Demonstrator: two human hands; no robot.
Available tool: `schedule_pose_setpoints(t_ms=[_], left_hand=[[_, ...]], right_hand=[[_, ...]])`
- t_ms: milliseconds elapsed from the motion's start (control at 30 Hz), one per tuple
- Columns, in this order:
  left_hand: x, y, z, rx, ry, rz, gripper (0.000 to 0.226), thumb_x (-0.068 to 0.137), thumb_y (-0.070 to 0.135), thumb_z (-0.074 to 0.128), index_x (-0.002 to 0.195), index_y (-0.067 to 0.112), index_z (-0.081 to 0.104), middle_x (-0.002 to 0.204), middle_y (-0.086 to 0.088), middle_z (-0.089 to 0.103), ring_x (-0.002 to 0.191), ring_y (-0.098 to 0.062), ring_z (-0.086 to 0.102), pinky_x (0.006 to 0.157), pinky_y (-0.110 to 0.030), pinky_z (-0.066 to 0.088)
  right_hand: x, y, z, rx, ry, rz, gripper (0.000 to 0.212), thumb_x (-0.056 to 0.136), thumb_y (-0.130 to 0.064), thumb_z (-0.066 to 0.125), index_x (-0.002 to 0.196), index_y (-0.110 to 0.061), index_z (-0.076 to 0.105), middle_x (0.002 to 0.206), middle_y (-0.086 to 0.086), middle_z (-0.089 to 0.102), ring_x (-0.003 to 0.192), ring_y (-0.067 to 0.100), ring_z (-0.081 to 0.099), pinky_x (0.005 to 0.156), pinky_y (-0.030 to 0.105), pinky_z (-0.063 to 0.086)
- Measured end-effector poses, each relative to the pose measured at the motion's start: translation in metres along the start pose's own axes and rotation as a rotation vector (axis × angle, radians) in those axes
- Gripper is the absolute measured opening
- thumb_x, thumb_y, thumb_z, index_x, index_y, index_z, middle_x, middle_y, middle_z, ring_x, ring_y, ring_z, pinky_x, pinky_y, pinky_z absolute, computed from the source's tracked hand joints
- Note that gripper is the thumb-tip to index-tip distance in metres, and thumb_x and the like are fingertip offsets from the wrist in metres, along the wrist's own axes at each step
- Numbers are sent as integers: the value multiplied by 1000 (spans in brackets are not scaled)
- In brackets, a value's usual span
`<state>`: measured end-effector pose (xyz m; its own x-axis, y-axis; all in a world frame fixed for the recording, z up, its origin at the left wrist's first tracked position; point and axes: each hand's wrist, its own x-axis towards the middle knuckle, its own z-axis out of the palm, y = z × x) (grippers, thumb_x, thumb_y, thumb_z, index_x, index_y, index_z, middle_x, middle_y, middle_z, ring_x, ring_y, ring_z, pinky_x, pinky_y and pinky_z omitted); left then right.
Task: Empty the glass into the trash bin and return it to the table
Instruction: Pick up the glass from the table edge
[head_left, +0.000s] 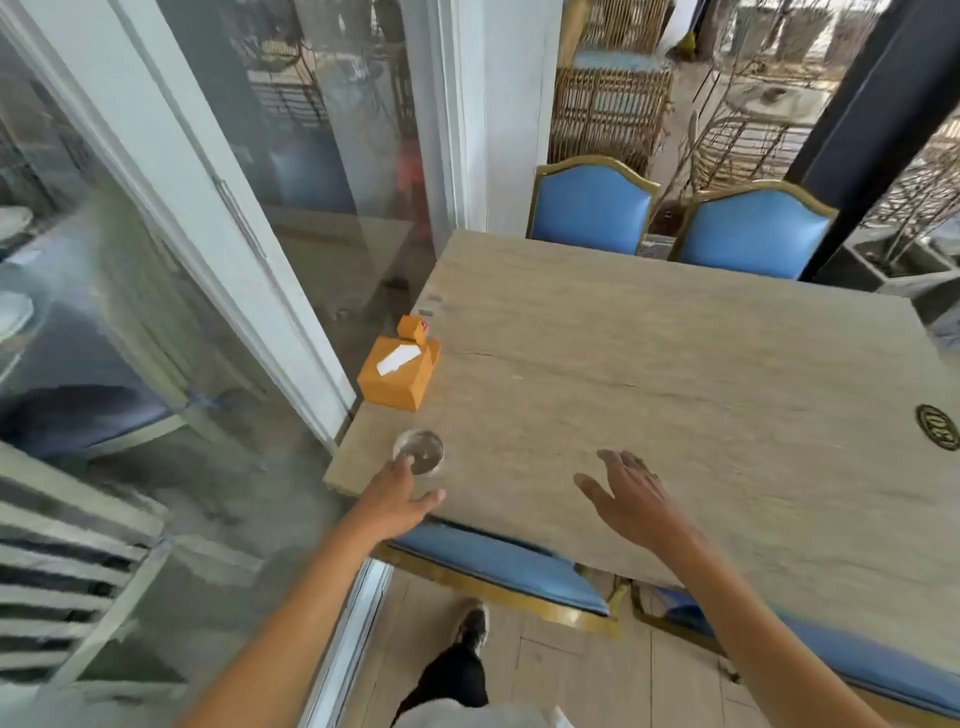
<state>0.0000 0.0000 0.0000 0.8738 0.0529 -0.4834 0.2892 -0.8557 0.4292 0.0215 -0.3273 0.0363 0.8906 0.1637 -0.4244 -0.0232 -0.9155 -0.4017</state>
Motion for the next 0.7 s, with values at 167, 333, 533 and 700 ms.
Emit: schedule_pose_setpoints(t_ms=[167, 333, 533, 700], left_hand=[[65, -22, -12, 43, 21, -50, 85, 91, 50, 62, 153, 3, 28, 150, -18, 43, 137, -32, 46, 107, -37, 42], [114, -39, -14, 131, -3, -40, 91, 88, 47, 67, 152, 2, 22, 152, -19, 36, 140, -34, 40, 110, -43, 43], [157, -49, -4, 173, -92, -30, 109, 75, 54, 78, 153, 6, 19, 151, -18, 33, 140, -34, 37, 108, -45, 44], [173, -48, 9, 192, -101, -12, 127, 65, 49, 89, 156, 7, 12, 157, -19, 24, 145, -36, 29, 111, -47, 40]], right_hand=[[48, -23, 5, 14, -20, 58, 70, 105, -54, 38, 158, -9, 28, 167, 12, 29, 158, 27, 16, 126, 45, 19], [87, -33, 16, 18, -17, 126, 70, 104, -54, 40, 157, -8, 31, 166, 12, 31, 158, 29, 17, 127, 49, 21], [106, -37, 25, 39, -43, 214, 69, 104, -53, 41, 156, -8, 32, 166, 13, 31, 158, 29, 17, 126, 47, 19], [107, -35, 29, 58, -56, 272, 67, 105, -50, 43, 155, -7, 34, 165, 14, 33, 158, 30, 18, 125, 45, 18]])
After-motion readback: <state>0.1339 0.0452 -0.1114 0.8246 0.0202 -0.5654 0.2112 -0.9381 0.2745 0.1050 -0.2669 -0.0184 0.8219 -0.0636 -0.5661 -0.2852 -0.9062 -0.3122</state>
